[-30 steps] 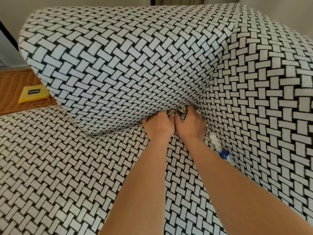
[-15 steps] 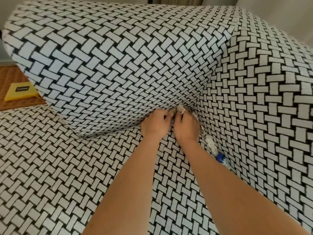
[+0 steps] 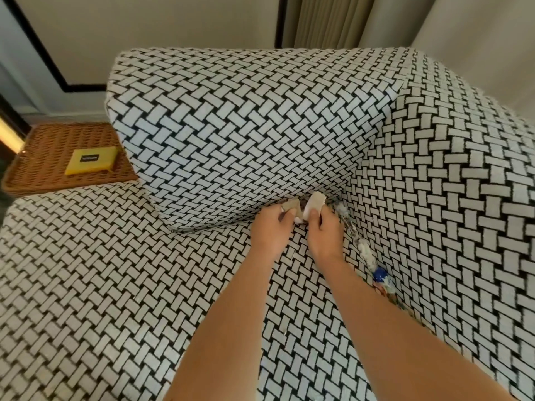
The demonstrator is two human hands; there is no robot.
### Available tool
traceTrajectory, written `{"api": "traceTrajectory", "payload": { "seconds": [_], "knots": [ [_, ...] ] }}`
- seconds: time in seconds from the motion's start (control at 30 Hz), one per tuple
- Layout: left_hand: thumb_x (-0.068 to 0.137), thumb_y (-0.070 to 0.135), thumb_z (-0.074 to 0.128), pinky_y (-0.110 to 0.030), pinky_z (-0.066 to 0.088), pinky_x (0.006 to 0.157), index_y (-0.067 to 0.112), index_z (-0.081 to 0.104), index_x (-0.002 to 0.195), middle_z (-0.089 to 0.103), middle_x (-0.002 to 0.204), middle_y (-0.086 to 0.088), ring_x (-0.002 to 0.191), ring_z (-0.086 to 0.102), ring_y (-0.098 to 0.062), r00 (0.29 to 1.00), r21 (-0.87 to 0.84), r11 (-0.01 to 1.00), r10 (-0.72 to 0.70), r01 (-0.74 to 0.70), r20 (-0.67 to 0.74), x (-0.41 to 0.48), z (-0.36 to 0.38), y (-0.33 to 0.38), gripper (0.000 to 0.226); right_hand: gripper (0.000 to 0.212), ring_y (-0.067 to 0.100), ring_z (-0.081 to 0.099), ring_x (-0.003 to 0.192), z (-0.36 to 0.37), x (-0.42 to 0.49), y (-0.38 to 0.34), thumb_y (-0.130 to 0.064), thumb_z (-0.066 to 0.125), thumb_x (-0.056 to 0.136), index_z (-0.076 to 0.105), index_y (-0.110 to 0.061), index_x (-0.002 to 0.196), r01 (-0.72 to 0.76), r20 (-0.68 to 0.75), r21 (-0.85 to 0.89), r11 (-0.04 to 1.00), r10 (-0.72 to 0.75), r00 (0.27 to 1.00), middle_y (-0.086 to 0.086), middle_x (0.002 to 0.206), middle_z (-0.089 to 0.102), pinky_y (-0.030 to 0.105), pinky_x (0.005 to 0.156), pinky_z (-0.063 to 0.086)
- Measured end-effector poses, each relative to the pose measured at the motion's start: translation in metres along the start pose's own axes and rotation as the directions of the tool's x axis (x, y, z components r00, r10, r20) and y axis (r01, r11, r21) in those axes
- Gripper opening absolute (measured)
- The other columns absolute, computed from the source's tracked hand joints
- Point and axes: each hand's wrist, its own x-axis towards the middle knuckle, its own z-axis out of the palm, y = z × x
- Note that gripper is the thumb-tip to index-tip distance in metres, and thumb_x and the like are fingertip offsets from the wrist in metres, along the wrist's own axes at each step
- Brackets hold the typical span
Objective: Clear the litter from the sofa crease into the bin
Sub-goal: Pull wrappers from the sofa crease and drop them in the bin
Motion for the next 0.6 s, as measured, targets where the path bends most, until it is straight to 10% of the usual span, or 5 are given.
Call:
{"api": "traceTrajectory", "payload": {
  "seconds": [0.6],
  "knots": [
    [0.096, 0.017, 0.047, -0.011, 0.043, 0.045, 0.01, 0.065, 0.109, 0.066, 0.101, 0.001, 0.053, 0.054, -0.002, 0.959, 0.042, 0.967, -0.254, 0.251, 0.125, -0.132, -0.114, -0.008, 0.024, 0.022, 0.008, 0.044, 0.053, -0.006, -0.133, -0.053, -0.014, 0.04, 0.097, 0.053, -0.011, 0.08, -0.167, 0.395, 0.106, 0.98, 0.112, 0.912, 0.001, 0.068, 0.054, 0.019, 0.043, 0.042]
  ]
}}
